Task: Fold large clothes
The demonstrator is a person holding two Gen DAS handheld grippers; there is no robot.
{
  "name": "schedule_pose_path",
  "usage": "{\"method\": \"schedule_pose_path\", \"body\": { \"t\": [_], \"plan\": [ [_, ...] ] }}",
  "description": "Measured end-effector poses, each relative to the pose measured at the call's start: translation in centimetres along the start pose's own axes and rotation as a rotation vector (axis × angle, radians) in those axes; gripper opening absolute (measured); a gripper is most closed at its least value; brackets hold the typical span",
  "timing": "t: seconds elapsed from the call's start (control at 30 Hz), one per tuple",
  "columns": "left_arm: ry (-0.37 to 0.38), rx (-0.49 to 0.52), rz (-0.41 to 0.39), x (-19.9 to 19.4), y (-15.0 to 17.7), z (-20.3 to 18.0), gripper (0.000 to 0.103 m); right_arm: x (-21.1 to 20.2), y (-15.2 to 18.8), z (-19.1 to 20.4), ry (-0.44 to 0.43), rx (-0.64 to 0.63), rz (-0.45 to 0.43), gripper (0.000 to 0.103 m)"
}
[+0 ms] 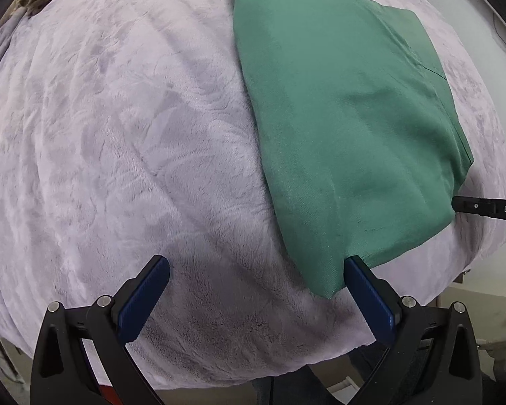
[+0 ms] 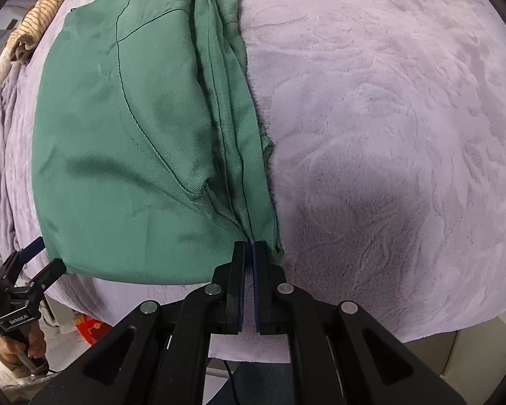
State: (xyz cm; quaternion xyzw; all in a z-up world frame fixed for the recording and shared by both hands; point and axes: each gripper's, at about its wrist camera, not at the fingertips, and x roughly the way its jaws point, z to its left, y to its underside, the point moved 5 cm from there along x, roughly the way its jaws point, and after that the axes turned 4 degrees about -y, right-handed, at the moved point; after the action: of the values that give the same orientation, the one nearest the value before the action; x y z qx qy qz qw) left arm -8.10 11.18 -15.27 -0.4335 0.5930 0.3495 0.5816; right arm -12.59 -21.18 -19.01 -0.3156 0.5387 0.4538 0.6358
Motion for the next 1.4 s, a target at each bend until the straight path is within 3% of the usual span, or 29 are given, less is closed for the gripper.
{"method": "schedule_pose_path", "body": {
  "t": [0.13, 0.27, 0.47, 1.0, 1.03, 1.07, 1.1, 1.13, 1.17, 1.3, 1.37, 1.4],
  "plan": [
    [-0.044, -0.006, 0.008, -0.1, 0.6, -0.1, 0.103, -0.5, 0.1, -0.8, -0.032, -0.007, 0.032, 0.005],
    [-0.077, -0.018, 0.021, -0.7, 0.9, 0.0, 0.103, -0.6, 0.9, -2.8, -0.001, 0.021, 0.081, 0.006],
    [-0.106, -0.004, -0.013, -2.8, 0.2, -0.9, 0.103, -3.2, 2.1, -4.8, -0.027, 0.03, 0.017, 0.006],
    [-0.138, -0.015, -0.09, -8.9, -1.9, -1.5, 0.103, -8.4, -1.0, 0.5, -0.036, -0.025, -0.096, 0.007],
    [-0.137, -0.014, -0.094, -9.2, -2.0, -1.6, 0.103, -8.7, -1.1, 0.9, -0.036, -0.031, -0.106, 0.01],
    [-0.137, -0.011, -0.094, -9.5, -2.2, -1.8, 0.103, -9.0, -1.4, 1.4, -0.035, -0.035, -0.115, 0.025],
    [-0.136, -0.01, -0.093, -9.6, -2.4, -2.1, 0.103, -9.4, -1.5, 1.7, -0.033, -0.039, -0.126, 0.054],
    [-0.133, -0.011, -0.094, -10.0, -2.5, -2.2, 0.103, -10.1, -1.8, 2.1, -0.029, -0.046, -0.141, 0.065],
    [-0.126, -0.015, -0.097, -10.3, -2.6, -2.3, 0.103, -10.6, -2.0, 2.5, -0.026, -0.054, -0.159, 0.071],
    [-0.122, -0.038, -0.121, -11.3, -3.7, -2.5, 0.103, -11.9, -2.3, 4.3, -0.006, -0.071, -0.197, 0.073],
    [-0.124, -0.051, -0.132, -12.0, -4.3, -2.6, 0.103, -12.3, -2.4, 5.0, 0.019, -0.078, -0.209, 0.086],
    [-0.125, -0.057, -0.14, -12.4, -4.6, -2.6, 0.103, -12.3, -2.4, 5.5, 0.027, -0.084, -0.221, 0.087]
  ]
}}
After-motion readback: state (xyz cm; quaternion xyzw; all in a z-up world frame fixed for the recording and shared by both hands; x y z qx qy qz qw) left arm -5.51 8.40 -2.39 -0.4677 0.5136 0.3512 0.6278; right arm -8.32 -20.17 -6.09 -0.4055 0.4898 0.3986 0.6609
